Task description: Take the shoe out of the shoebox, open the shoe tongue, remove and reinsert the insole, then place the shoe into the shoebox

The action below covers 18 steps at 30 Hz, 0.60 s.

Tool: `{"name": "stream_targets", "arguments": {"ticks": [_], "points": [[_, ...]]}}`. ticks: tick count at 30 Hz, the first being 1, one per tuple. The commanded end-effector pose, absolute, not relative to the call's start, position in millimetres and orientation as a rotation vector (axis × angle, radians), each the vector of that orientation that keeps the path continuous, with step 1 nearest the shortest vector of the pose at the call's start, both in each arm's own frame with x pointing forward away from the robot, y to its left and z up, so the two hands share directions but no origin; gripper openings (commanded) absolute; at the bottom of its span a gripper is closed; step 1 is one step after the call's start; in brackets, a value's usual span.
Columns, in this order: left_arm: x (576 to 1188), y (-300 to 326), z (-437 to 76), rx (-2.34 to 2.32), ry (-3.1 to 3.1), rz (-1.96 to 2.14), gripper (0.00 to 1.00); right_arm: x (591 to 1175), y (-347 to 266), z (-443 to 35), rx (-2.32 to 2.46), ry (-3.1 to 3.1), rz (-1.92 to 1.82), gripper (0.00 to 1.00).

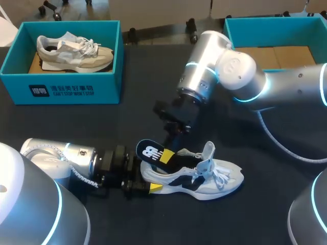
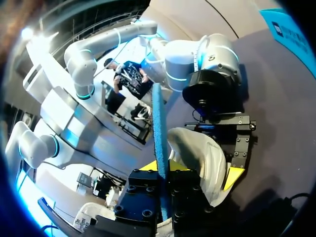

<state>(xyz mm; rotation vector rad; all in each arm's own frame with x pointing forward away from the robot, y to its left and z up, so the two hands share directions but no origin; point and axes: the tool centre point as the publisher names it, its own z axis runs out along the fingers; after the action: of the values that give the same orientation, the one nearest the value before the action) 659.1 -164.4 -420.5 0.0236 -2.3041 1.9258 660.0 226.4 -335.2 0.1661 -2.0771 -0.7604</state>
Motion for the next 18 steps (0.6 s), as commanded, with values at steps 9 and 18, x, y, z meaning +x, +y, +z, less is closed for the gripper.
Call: {"name": "stream_targets", "arguments": {"ticks": [9, 18], "points": [[660.0, -165.3, -422.5, 0.025, -2.306, 1.924, 0.00, 670.2, 229.5, -309.6, 0.205, -2.138, -0.808, 0.00], [660.0, -165.3, -422.5, 0.025, -2.306, 1.924, 0.00, 683.2, 237.7, -284.7, 0.205, -2.172, -0.749, 0.00]]}}
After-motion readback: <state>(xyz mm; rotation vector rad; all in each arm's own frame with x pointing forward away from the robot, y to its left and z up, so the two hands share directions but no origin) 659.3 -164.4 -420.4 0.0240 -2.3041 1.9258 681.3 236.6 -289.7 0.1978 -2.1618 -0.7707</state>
